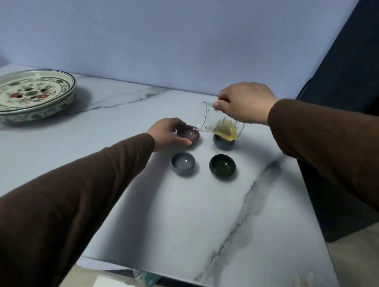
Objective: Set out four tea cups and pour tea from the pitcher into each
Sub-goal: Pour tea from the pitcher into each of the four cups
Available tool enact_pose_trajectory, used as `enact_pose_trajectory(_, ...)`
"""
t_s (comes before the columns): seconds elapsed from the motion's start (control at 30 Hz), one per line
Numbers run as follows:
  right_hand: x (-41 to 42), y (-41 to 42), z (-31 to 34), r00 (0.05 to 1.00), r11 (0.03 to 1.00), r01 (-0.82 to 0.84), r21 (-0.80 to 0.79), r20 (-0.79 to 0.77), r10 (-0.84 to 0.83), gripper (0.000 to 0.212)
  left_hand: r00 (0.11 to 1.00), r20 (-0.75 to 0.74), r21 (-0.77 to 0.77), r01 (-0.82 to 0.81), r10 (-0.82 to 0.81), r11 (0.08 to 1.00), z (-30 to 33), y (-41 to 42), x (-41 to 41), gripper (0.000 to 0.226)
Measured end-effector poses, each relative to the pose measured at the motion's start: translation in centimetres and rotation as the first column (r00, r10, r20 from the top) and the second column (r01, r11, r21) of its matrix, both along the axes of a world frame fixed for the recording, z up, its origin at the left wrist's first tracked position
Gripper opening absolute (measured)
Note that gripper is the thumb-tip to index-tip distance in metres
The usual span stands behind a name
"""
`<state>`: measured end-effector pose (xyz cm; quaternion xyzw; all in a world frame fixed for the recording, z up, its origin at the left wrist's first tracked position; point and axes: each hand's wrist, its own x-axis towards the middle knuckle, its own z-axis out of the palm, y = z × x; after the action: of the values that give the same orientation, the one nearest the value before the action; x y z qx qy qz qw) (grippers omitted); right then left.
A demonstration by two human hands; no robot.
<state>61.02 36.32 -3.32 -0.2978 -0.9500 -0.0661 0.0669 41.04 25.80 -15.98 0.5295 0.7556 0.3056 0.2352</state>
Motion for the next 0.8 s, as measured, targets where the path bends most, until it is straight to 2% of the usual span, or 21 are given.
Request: enact_pose_trajectory(0.8, -3.2, 0.4, 2.0, 0.984, 0.985, -0.108, 0.136, 0.155, 0.086, 0.035, 0.999, 0.013, -0.025, -0.035, 0.036, 0.999, 0.5, -0.1, 0.5, 0.063)
